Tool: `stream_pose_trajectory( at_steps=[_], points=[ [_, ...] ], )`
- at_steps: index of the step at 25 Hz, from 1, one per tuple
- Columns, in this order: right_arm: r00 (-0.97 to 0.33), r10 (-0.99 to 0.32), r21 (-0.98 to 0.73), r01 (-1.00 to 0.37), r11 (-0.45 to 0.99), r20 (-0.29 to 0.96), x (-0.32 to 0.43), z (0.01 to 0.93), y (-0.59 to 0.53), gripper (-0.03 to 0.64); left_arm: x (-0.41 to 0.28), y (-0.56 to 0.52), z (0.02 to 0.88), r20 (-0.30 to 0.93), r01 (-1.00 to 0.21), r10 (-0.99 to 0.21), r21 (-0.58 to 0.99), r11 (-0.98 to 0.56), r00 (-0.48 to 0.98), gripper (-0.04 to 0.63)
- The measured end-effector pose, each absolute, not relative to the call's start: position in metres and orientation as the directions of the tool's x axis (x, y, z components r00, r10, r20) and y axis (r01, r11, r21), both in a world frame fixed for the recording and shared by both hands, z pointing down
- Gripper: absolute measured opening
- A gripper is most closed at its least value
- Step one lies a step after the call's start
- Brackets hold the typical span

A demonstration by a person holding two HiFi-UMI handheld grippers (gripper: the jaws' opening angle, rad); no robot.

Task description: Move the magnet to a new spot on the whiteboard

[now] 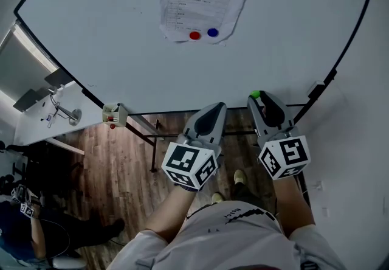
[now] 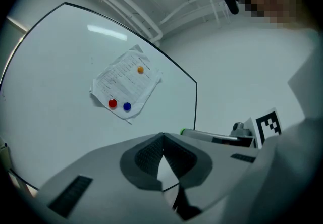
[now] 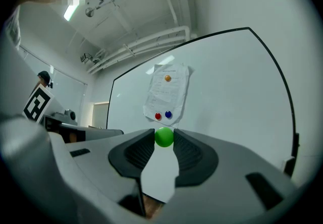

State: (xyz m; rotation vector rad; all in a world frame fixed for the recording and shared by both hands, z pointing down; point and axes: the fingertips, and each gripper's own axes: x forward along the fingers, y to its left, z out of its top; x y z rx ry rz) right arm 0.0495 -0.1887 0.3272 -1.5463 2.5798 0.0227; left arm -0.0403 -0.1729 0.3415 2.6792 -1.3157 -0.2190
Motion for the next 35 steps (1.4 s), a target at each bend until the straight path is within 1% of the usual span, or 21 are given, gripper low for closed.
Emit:
stream_pose_trajectory(
  at_steps=[12, 17, 28, 35],
  points=[
    [-0.466, -0.875, -0.042, -0.879, 0.474, -0.131, 0.048, 0.321, -0.192, 0.123, -0.037, -0.173, 0.334, -0.087, -0.769, -0.79, 0.186, -0.612, 0.607, 0.011],
    [-0.467, -0.874, -0.012, -0.881, 0.473, -0.136, 0.05, 0.313, -0.201, 0.123, -0.036, -0.179, 0.33, -0.096, -0.77, -0.788, 0.173, -0.614, 0.608, 0.011],
    [-0.469, -0.868, 0.061, -0.883, 0.466, -0.161, 0.058, 0.273, -0.244, 0.124, -0.031, -0.212, 0.311, -0.12, -0.774, -0.788, 0.147, -0.616, 0.604, 0.011],
    [-0.479, -0.856, 0.106, -0.878, 0.467, -0.194, 0.061, 0.231, -0.28, 0.124, -0.022, -0.242, 0.28, -0.155, -0.775, -0.784, 0.122, -0.619, 0.602, 0.011]
  ],
)
